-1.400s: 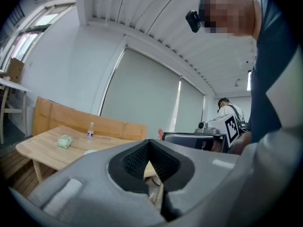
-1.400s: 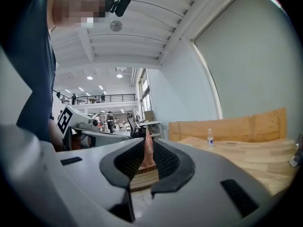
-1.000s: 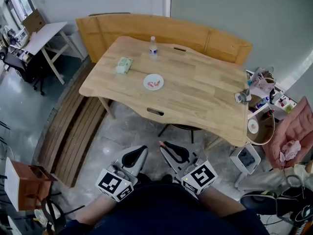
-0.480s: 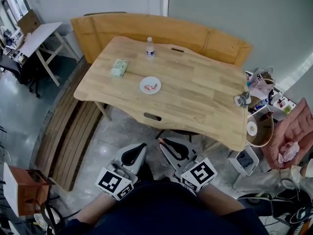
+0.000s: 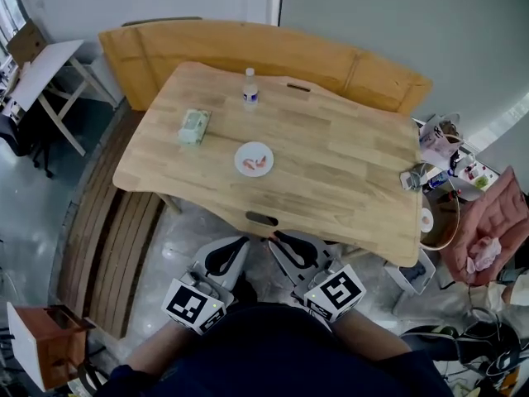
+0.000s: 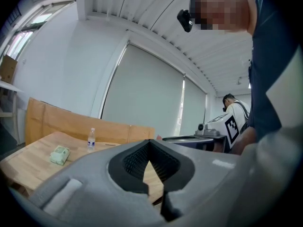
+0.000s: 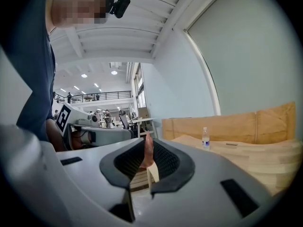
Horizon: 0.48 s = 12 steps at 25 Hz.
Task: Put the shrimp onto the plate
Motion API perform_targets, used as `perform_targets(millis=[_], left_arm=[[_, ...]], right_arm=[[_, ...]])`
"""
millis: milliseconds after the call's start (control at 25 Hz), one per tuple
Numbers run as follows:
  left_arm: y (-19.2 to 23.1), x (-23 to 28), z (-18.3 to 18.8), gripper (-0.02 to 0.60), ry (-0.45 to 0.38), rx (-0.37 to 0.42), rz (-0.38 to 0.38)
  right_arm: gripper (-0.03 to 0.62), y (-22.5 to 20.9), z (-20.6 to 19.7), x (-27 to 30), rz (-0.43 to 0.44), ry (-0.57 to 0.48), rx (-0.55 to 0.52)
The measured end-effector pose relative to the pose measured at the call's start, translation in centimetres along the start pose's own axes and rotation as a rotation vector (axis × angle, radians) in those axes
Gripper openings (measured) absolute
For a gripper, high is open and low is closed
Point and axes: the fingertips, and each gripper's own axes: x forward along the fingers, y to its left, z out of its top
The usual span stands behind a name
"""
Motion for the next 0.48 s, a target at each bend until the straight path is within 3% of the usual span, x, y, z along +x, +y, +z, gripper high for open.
perform_targets(millis=[480], left_arm=[[10.0,3.5,2.9,0.003,-0.003,0.012,-0.097]], right_arm=[[0.064,-4.7,2.1,9.2,-0.103,0.002,-0.001]])
